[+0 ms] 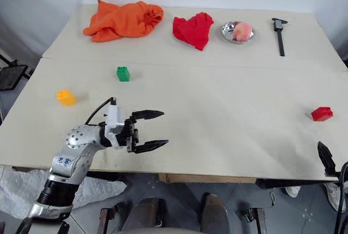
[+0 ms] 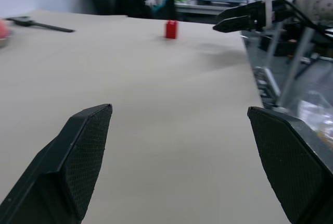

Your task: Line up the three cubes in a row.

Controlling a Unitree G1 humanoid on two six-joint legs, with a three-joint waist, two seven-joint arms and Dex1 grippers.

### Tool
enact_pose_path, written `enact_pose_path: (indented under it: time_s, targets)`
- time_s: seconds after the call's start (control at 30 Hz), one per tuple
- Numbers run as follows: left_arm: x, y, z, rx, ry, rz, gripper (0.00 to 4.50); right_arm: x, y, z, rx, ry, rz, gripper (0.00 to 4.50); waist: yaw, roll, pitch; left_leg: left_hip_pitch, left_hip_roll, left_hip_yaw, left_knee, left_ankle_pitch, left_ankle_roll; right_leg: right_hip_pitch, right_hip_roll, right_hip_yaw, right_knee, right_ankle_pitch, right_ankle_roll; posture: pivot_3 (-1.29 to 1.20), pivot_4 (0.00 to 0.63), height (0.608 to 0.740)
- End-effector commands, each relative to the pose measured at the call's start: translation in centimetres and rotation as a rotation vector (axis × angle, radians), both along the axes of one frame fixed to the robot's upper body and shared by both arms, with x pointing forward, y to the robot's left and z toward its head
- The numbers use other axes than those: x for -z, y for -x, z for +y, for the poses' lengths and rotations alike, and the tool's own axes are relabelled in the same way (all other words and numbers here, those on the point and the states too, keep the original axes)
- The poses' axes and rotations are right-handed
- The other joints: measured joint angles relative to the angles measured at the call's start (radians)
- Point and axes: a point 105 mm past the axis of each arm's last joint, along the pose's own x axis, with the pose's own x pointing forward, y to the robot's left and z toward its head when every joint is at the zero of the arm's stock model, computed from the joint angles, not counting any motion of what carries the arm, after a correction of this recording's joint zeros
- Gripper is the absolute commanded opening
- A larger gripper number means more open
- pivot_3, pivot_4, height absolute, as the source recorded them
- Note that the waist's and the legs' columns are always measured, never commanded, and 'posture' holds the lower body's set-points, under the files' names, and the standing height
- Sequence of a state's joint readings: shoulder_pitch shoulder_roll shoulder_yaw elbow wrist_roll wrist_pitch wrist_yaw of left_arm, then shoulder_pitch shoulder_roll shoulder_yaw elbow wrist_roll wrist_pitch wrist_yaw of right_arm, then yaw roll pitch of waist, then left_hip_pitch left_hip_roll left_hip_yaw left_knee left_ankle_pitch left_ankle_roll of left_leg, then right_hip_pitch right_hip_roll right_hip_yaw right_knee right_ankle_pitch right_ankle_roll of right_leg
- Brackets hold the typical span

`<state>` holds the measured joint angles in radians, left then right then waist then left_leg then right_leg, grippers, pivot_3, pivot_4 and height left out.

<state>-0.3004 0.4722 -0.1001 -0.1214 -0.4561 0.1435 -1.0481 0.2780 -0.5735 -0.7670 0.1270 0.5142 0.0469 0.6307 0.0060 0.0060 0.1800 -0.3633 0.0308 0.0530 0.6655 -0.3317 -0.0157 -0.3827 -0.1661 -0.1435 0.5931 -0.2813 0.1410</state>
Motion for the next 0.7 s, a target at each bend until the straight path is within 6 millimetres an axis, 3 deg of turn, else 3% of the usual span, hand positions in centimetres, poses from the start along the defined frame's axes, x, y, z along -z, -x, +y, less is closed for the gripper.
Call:
enact_pose_path:
  time_s: [0.03, 0.17, 0.3, 0.5, 0.7]
  targets:
    - [-0.4, 0.4, -0.5, 0.055, 0.012, 0.018, 4.41, -2.4, -1.8, 0.1, -0.008, 0.039, -0.044, 4.50, -0.012, 0.000, 0.000, 0.003, 0.000, 0.002, 0.000, 0.000, 0.000, 0.001, 0.000, 0.003, 0.001, 0.000, 0.000, 0.00, 0.150, 0.740]
    - [-0.7, 0.6, -0.8, 0.068, 0.031, 0.030, 4.41, -4.3, -4.2, -0.7, -0.011, 0.016, -0.037, 4.50, -0.013, 0.000, 0.000, 0.009, 0.000, 0.010, 0.000, -0.001, 0.002, 0.001, 0.000, 0.012, 0.000, 0.000, 0.000, 0.00, 0.150, 0.740]
    - [-0.2, 0.8, -0.8, 0.043, 0.033, 0.030, 4.41, -6.0, -8.1, -1.0, -0.081, 0.014, 0.098, 4.50, -0.009, 0.001, 0.001, 0.009, 0.000, 0.012, 0.000, -0.001, 0.003, 0.000, 0.000, 0.015, 0.001, 0.001, 0.001, 0.00, 0.150, 0.740]
    - [0.0, 0.7, -0.9, -0.005, 0.032, 0.005, 4.41, -6.9, -11.8, -2.5, -0.050, 0.080, 0.180, 4.50, -0.003, 0.001, 0.001, 0.005, 0.000, 0.012, 0.001, -0.002, 0.004, -0.002, 0.001, 0.014, 0.002, 0.002, 0.003, 0.00, 0.150, 0.740]
    - [-0.4, 0.5, -0.1, -0.047, 0.040, -0.004, 4.41, -7.0, -13.9, -3.4, -0.017, 0.084, 0.267, 4.50, -0.008, 0.001, 0.001, -0.007, -0.001, 0.014, 0.006, -0.003, 0.006, -0.011, 0.001, 0.015, 0.000, 0.004, 0.005, 0.00, 0.150, 0.740]
